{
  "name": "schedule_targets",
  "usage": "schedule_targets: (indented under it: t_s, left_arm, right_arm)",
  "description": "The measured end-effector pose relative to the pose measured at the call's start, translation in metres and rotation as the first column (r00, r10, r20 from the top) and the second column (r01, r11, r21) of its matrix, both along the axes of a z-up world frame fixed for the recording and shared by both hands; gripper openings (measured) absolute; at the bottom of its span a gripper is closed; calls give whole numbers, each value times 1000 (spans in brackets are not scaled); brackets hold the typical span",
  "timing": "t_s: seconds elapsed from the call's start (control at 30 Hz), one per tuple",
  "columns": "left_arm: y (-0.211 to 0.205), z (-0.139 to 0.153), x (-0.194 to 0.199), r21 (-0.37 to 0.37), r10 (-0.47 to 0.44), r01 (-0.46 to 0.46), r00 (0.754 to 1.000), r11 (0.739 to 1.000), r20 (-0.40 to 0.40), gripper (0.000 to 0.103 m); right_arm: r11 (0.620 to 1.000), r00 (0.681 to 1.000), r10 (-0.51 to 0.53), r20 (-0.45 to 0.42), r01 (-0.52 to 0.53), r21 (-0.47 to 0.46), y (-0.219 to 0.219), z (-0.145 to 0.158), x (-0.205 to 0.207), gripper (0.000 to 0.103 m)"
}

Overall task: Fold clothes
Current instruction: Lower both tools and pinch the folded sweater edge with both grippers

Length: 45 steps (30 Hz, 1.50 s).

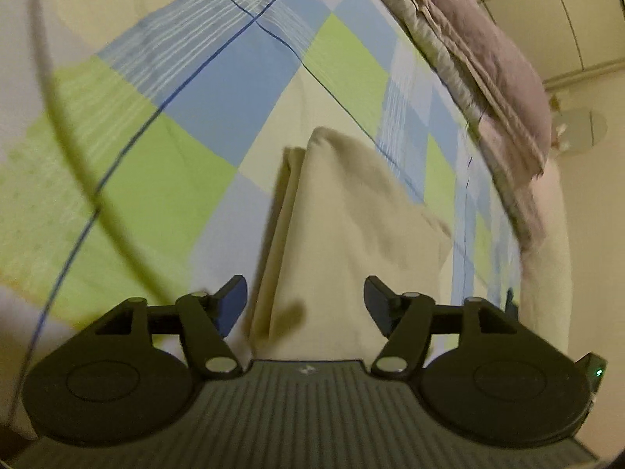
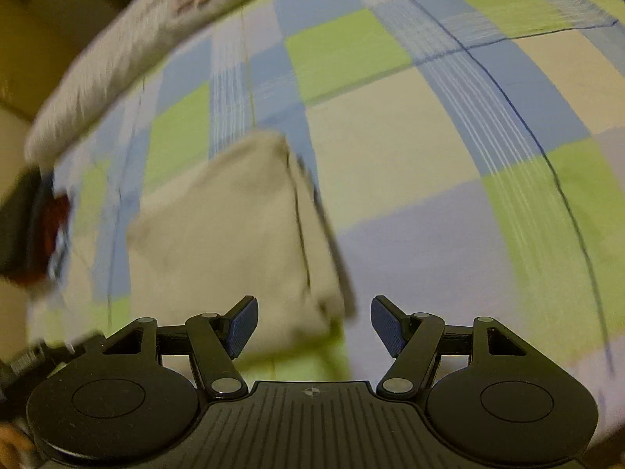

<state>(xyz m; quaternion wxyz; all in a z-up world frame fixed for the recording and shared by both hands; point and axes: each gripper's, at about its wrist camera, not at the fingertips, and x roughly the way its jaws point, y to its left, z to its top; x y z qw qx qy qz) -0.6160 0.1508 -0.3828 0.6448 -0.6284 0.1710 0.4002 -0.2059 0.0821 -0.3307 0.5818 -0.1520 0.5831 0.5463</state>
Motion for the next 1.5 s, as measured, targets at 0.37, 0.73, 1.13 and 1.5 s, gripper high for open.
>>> schedule_targets:
  t_s: [0.37,0.73,1.13,1.5]
  left_arm:
    - [23,-46,24,-23,58,-56,994,998,95,62]
    - [33,-55,31,-22,73,-71,985,997,153,62]
    - [38,-64,42,-3,59,-59,981,998,186,56]
    - [36,-41,50,50,-5,-1,992,999,125,11]
  right_arm:
    - [996,989,50,-142,-38,83,31,-48,22,84]
    - [984,926,167,-338,-132,123,61,-84,32,84]
    - [967,867,254,-429,-210,147,80,-97,29,83]
    - [957,892,287,-349,-247,155,73,-72,8,43]
